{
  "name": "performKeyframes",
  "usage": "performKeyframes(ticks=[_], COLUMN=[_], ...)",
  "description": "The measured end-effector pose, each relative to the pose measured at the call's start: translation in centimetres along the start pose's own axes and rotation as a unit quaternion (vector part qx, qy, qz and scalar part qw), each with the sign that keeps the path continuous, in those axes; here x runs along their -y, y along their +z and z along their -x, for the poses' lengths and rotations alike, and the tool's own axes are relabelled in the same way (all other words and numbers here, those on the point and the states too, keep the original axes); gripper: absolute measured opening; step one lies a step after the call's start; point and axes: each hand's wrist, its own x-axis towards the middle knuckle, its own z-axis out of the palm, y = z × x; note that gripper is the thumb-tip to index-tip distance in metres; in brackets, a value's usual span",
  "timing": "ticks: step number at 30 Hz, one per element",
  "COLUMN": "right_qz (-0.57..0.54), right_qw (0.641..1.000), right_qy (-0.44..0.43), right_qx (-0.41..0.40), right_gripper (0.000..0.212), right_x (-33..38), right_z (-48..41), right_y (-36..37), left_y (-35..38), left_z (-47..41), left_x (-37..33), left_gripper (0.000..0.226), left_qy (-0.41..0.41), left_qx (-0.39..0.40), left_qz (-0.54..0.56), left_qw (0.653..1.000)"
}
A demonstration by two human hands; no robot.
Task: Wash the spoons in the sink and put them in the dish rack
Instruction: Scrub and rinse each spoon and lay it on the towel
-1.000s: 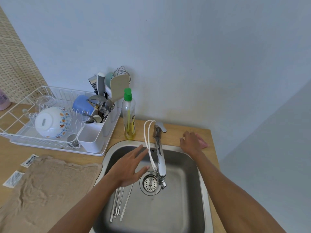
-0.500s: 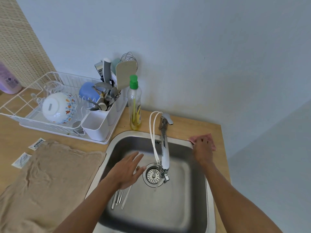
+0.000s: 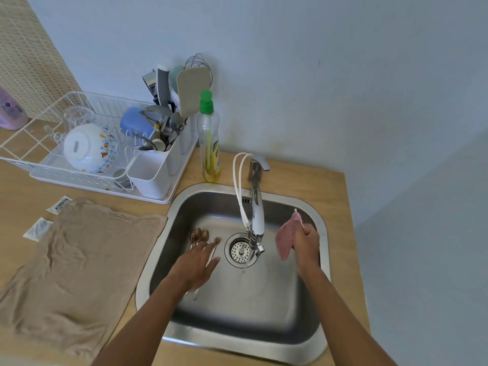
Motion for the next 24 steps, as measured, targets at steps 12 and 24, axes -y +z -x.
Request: performKeyframes(ticks=[12,24], right_qz=[-0.326,-0.411], right_qw=[0.868,0.79], right_qy=[0.347,0.439], right_qx=[0.141,0.12], right_gripper=[0.033,0.041], right_x=[-5.4,-8.9], right_z=[5.7,5.5], right_y=[4.5,6.6], left_y=[3.8,6.5], left_z=[-3.5,-5.9], left_x=[1.9,2.6], left_gripper=[0.035,0.027], left_qy=[-0.099,-0.126], left_qx=[0.029,0.003], left_qz=[-0.015,0.021], left_qw=[0.995,0.992])
